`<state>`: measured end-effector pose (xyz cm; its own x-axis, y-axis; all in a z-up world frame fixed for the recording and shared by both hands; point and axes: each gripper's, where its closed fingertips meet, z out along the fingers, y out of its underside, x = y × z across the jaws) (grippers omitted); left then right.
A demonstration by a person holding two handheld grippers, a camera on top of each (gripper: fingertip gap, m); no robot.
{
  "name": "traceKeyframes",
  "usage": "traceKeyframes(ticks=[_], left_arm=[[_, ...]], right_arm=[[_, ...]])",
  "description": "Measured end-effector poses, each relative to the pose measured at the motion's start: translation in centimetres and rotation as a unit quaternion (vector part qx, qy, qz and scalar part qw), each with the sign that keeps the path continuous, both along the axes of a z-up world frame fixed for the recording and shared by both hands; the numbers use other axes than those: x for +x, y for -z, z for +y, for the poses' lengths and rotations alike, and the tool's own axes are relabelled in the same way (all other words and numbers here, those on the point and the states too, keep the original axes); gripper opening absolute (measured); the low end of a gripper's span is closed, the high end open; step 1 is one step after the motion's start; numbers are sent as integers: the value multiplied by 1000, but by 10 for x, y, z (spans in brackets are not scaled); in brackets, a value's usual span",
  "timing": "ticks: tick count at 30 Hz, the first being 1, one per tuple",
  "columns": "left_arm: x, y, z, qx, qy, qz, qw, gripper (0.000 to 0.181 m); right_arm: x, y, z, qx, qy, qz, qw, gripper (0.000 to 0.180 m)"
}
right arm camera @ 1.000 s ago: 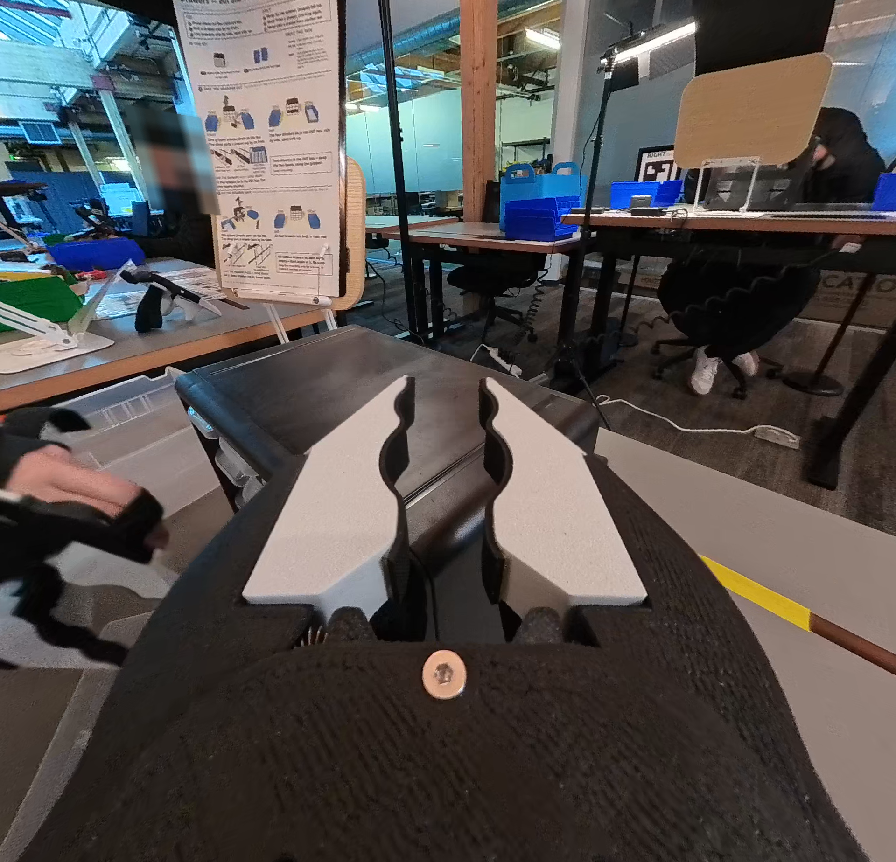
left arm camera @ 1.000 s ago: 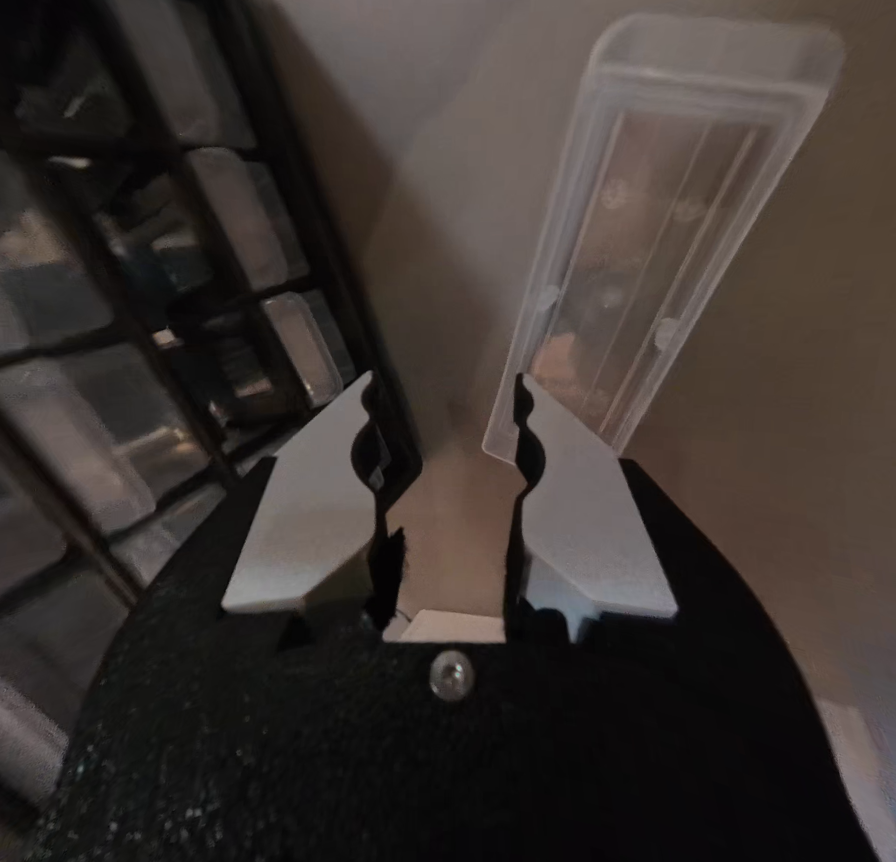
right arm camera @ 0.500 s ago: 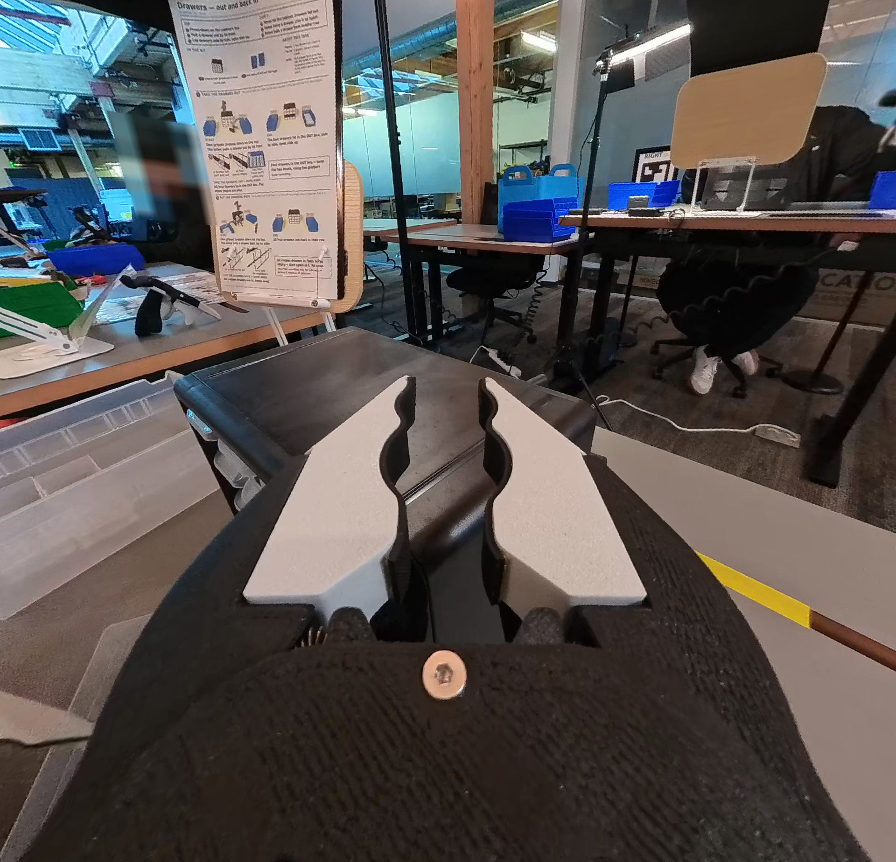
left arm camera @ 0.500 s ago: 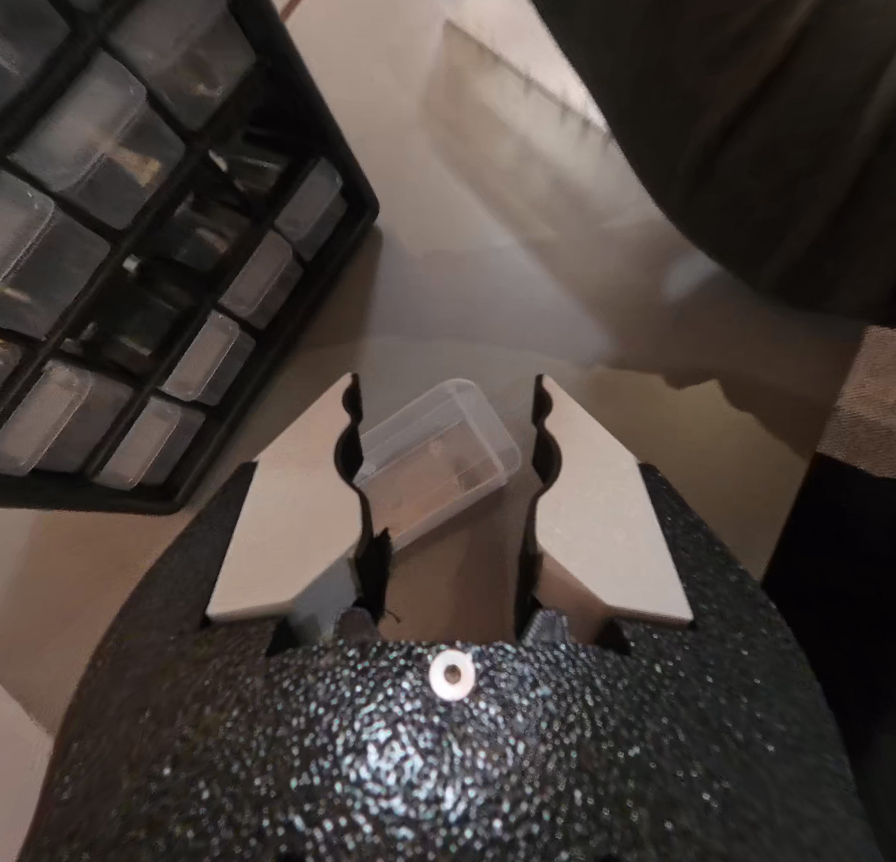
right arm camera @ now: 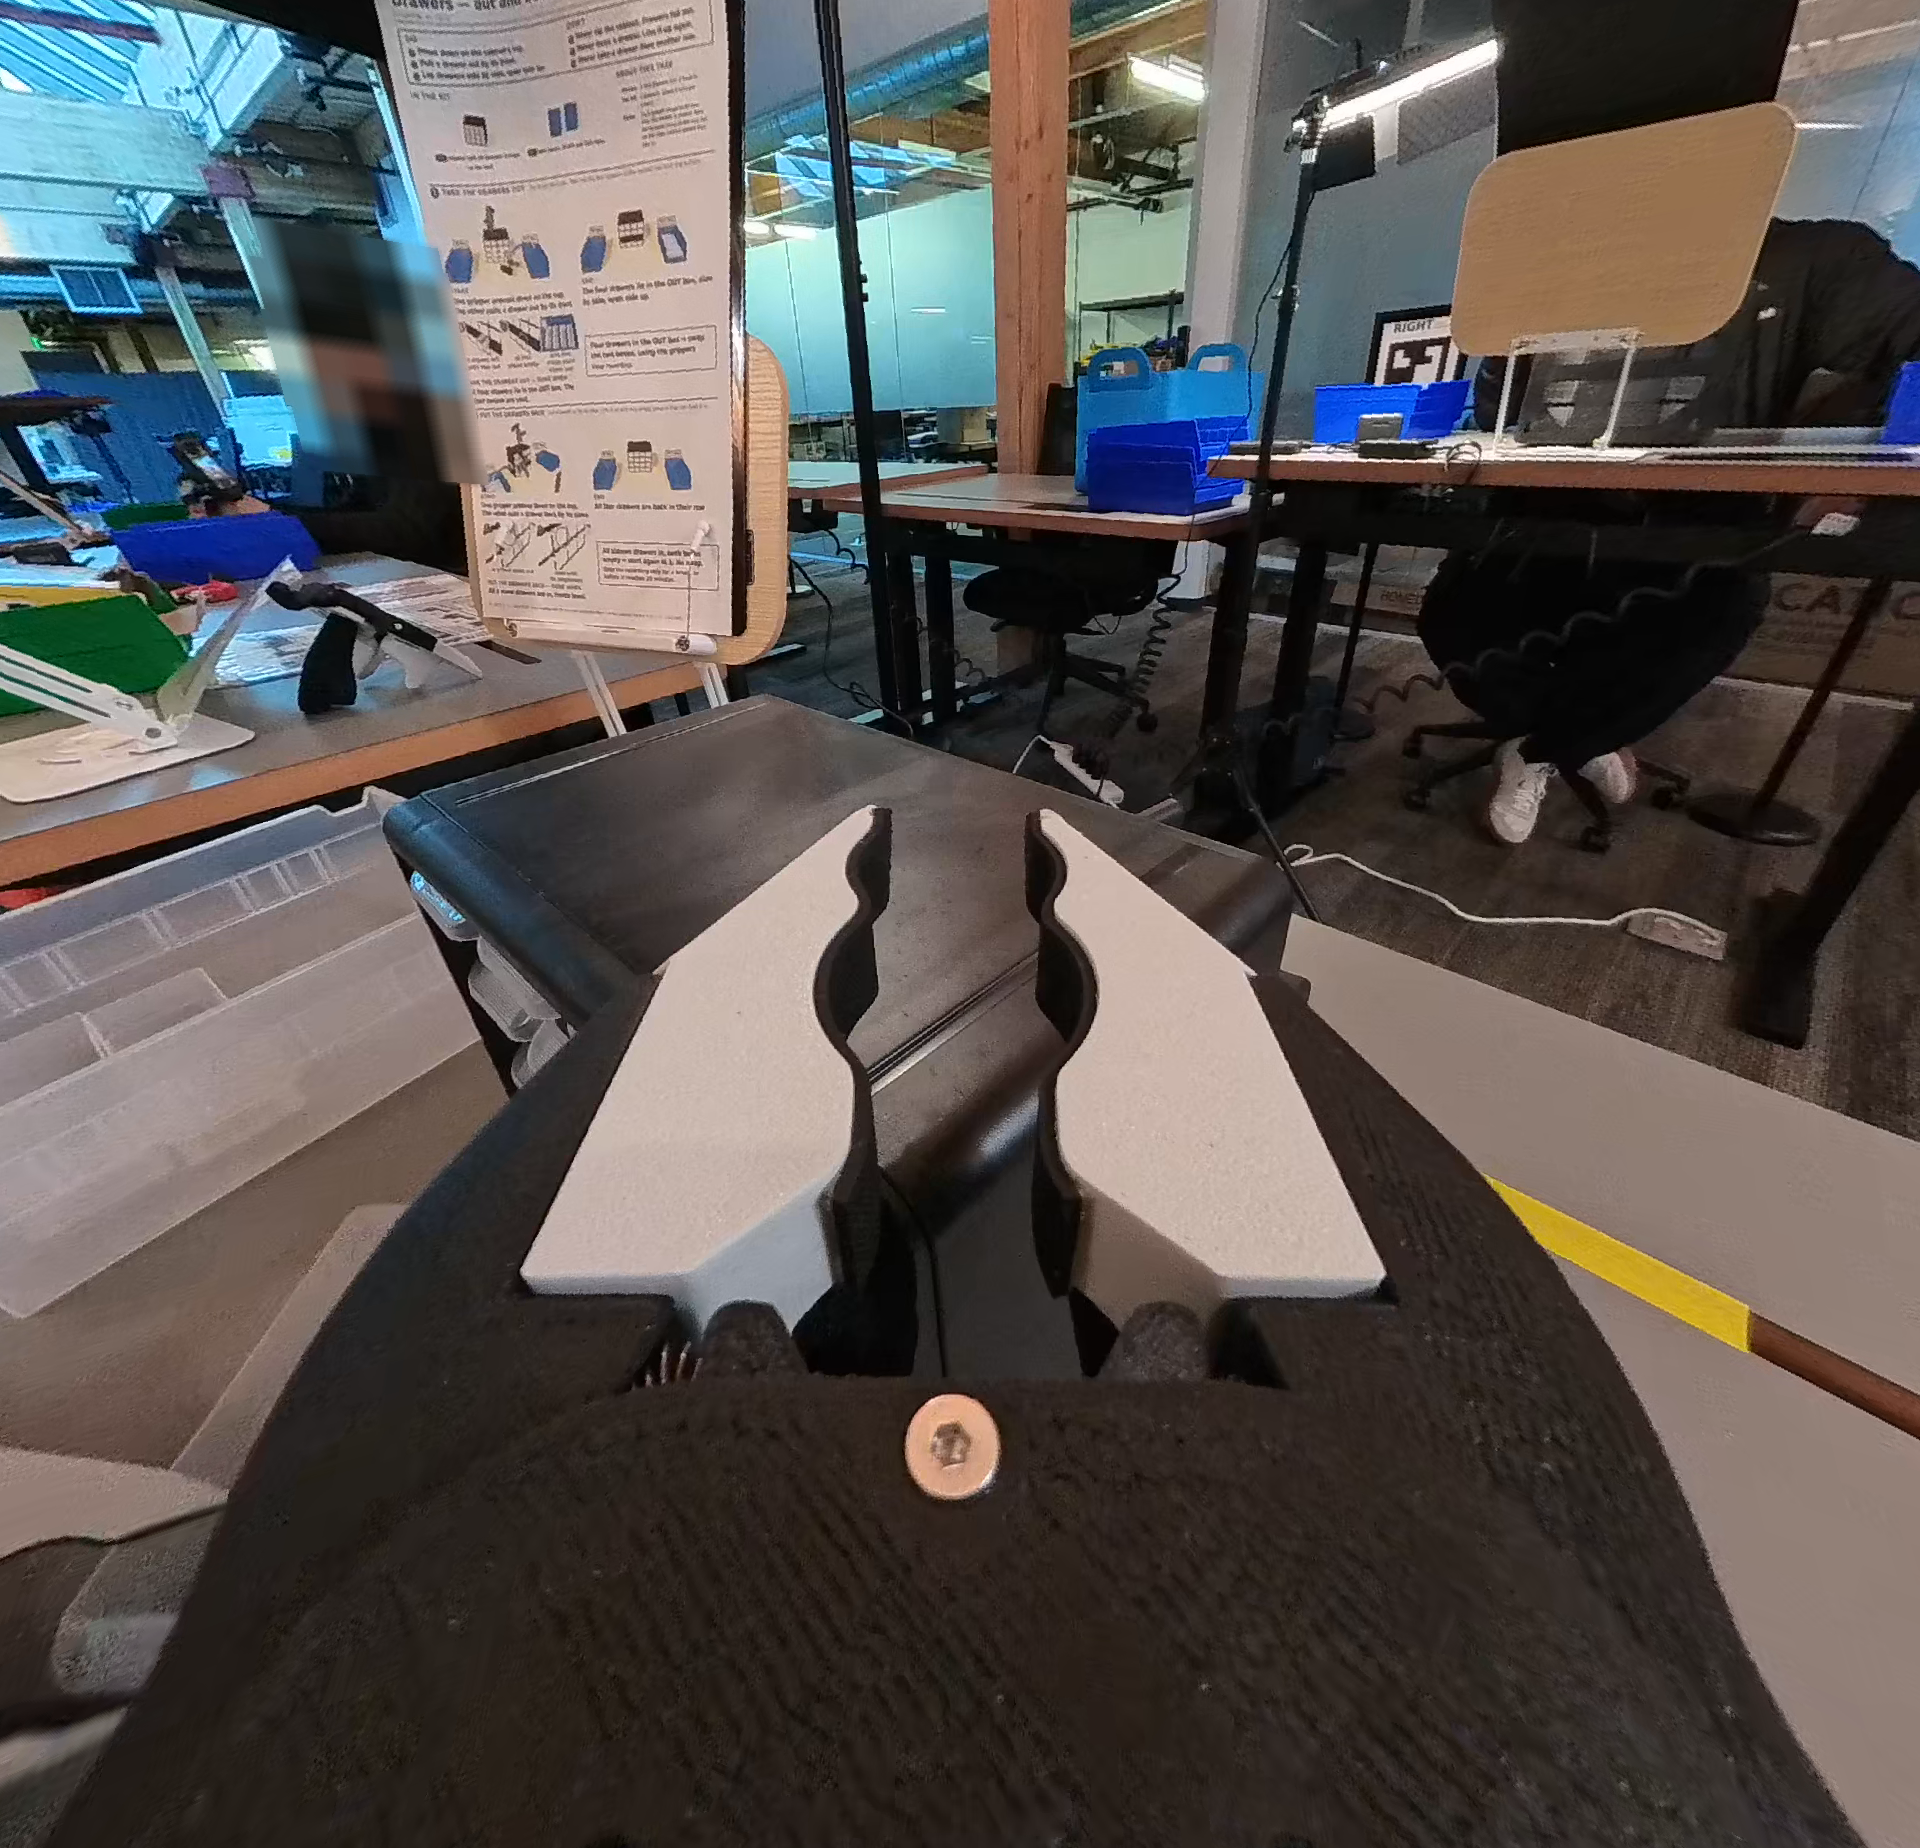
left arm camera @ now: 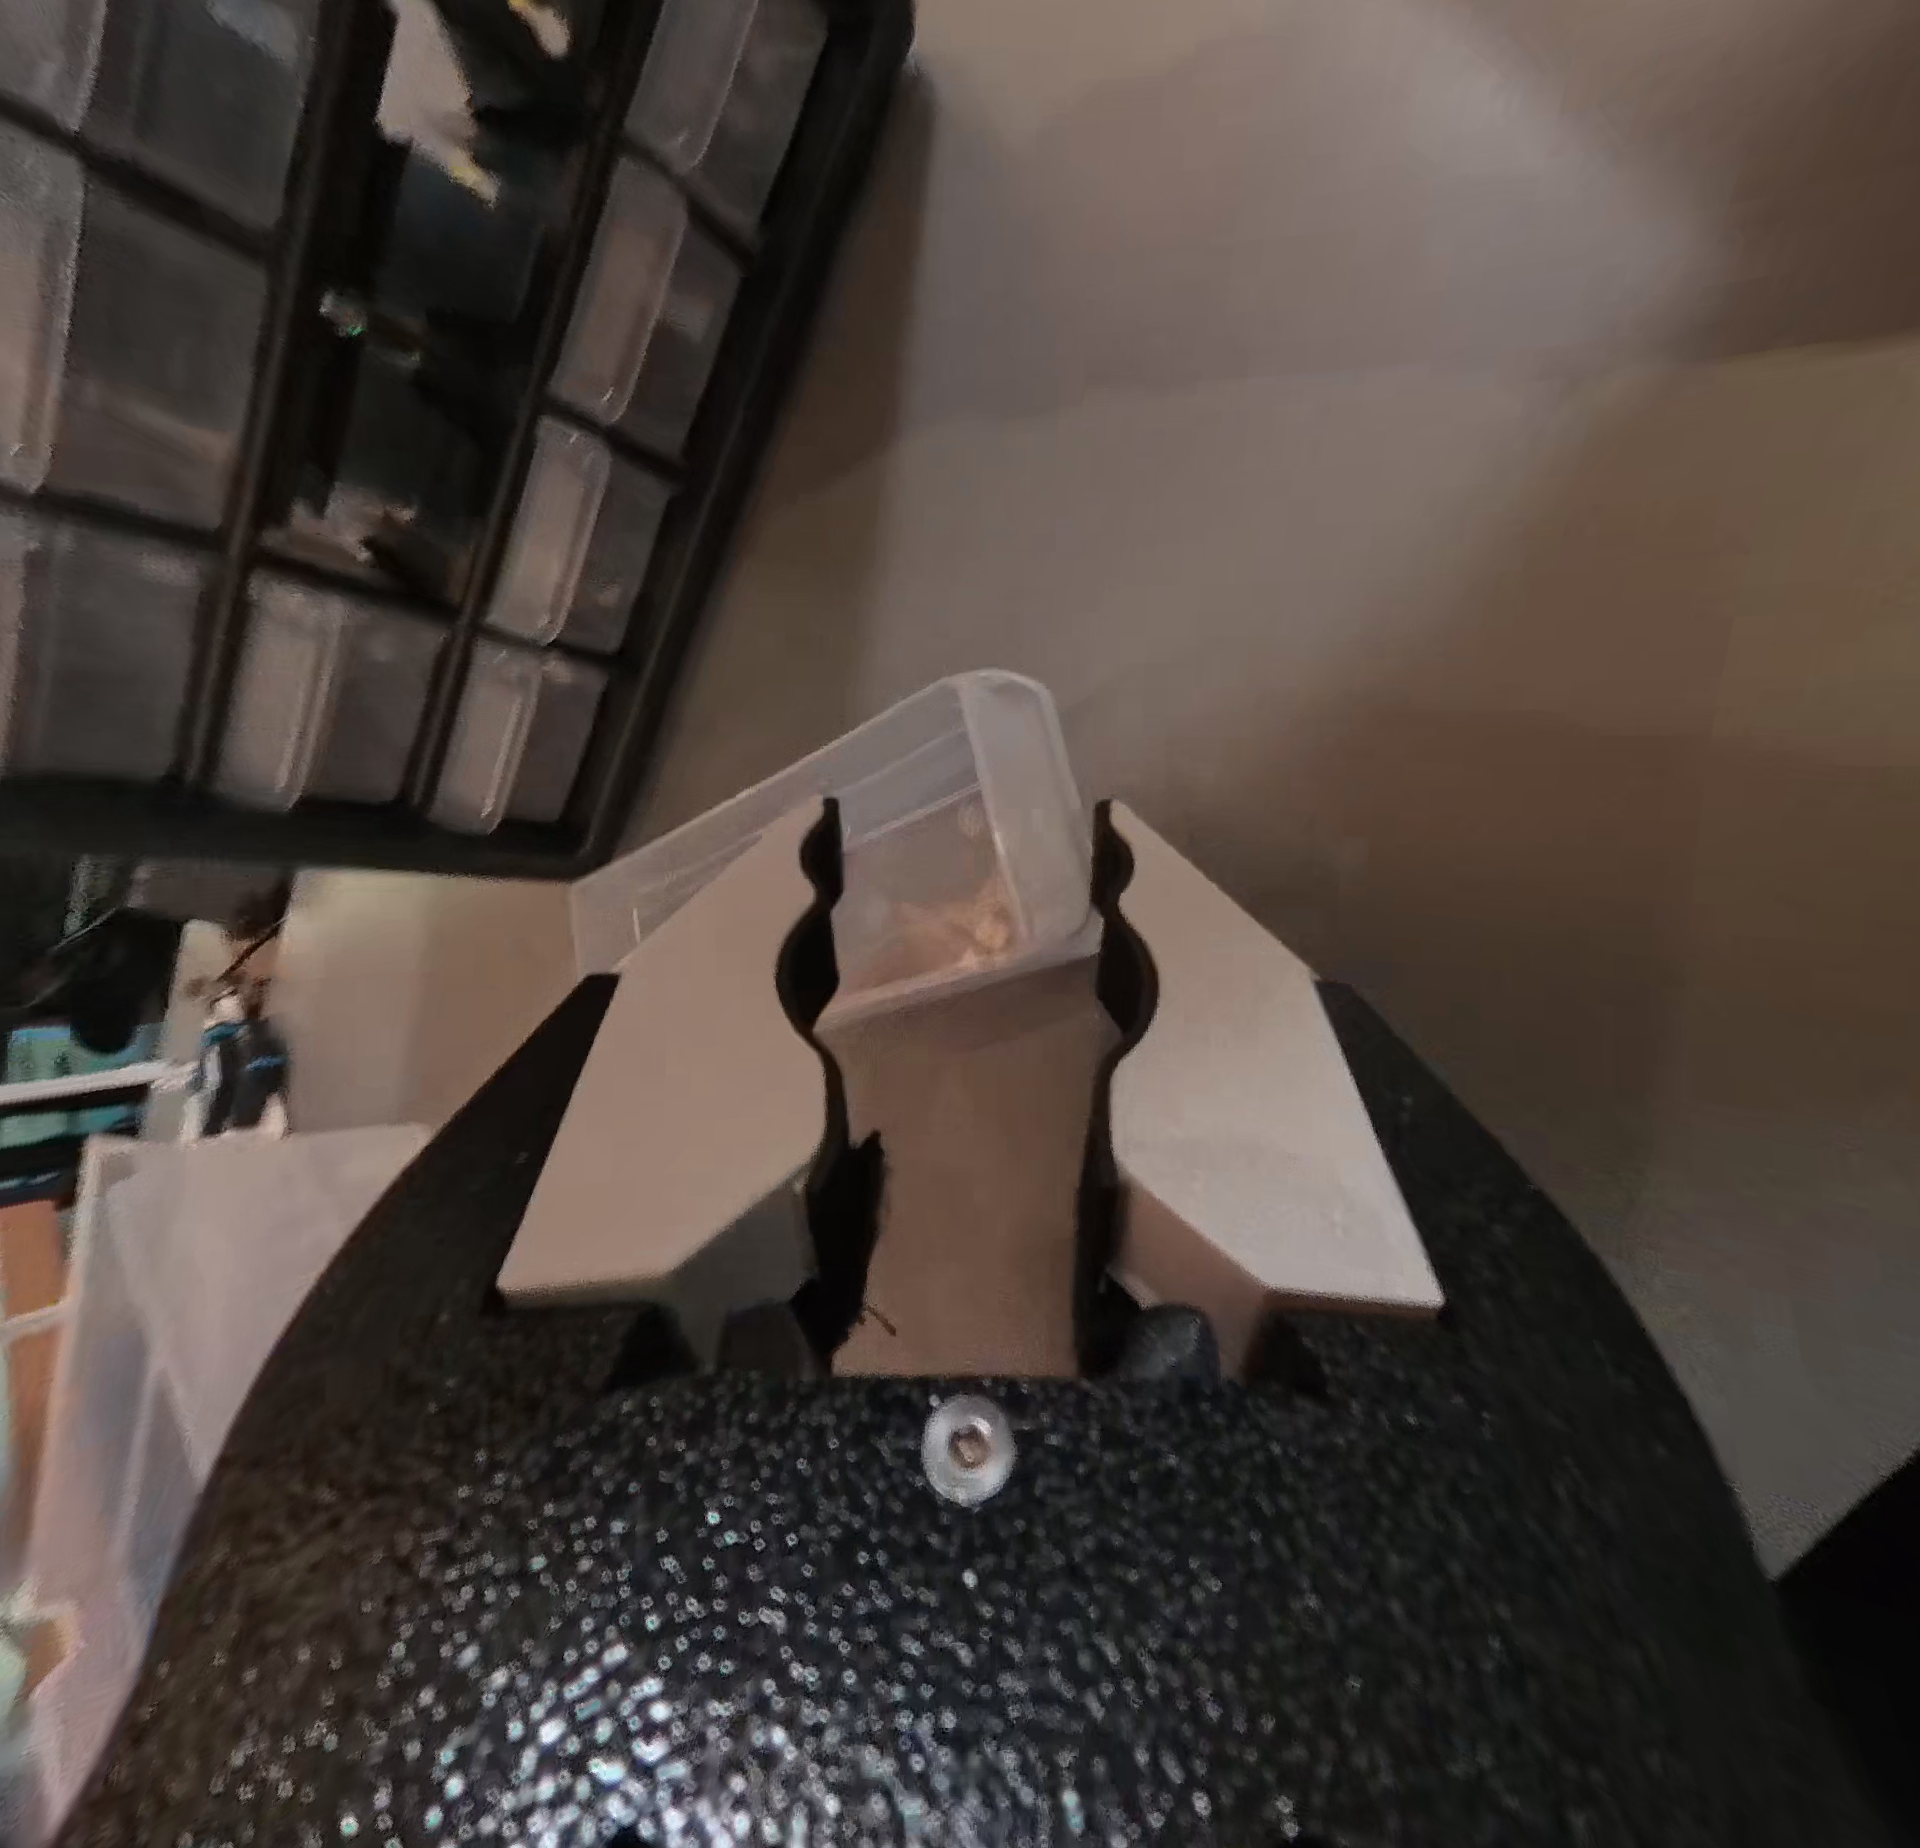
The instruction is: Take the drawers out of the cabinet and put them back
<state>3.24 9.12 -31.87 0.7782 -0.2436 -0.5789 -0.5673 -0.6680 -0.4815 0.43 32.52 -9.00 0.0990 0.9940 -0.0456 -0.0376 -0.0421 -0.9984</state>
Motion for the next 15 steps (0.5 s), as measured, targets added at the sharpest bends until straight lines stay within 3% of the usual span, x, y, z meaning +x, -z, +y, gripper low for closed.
traceKeyframes(ticks=[5,10,15], left_arm=[[-21,9,-21,-30,-12,1,999,40],[-27,11,-16,-34,-19,35,999,40],[-46,20,-25,-69,-19,98,993,19]], right_arm=[[-1,0,-2,2,-1,-3,1000,25],[-3,1,-3,5,-2,-5,1000,24],[-3,0,-4,4,-3,-4,1000,24]])
